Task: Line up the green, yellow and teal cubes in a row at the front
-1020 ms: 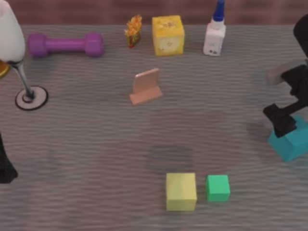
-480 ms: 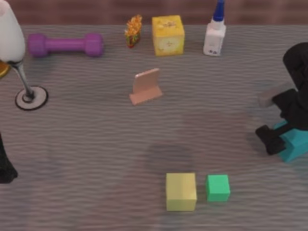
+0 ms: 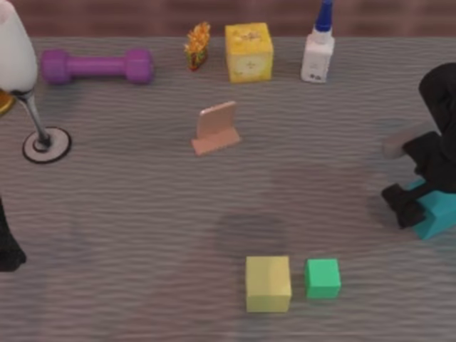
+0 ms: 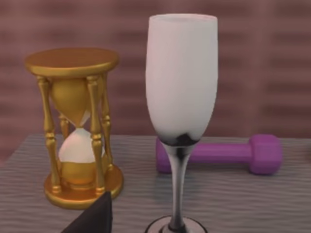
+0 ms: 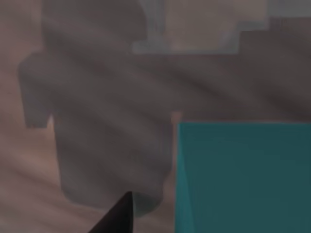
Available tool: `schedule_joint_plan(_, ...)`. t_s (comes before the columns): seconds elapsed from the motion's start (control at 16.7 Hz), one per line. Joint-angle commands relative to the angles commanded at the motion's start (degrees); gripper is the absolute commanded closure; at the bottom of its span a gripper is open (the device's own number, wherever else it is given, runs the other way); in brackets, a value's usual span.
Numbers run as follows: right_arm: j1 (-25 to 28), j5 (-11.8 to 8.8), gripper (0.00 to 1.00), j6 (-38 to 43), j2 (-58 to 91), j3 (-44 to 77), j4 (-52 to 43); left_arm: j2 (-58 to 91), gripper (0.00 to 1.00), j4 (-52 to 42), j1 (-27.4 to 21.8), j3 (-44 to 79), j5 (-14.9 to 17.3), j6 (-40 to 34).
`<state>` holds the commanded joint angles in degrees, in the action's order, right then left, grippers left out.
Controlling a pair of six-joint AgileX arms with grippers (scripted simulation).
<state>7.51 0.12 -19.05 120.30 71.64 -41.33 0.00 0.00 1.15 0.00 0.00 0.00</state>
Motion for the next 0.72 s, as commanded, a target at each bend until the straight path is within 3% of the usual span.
schedule_joint_plan(0.42, 0.00, 0.00, 0.98, 0.00, 0.00, 0.00, 0.00, 0.00, 0.00, 0.00, 0.00, 0.00, 0.00, 0.00)
schedule_joint_plan(0.72, 0.00, 0.00, 1.00, 0.00, 0.00, 0.00, 0.00, 0.00, 0.00, 0.00, 0.00, 0.00, 0.00, 0.00)
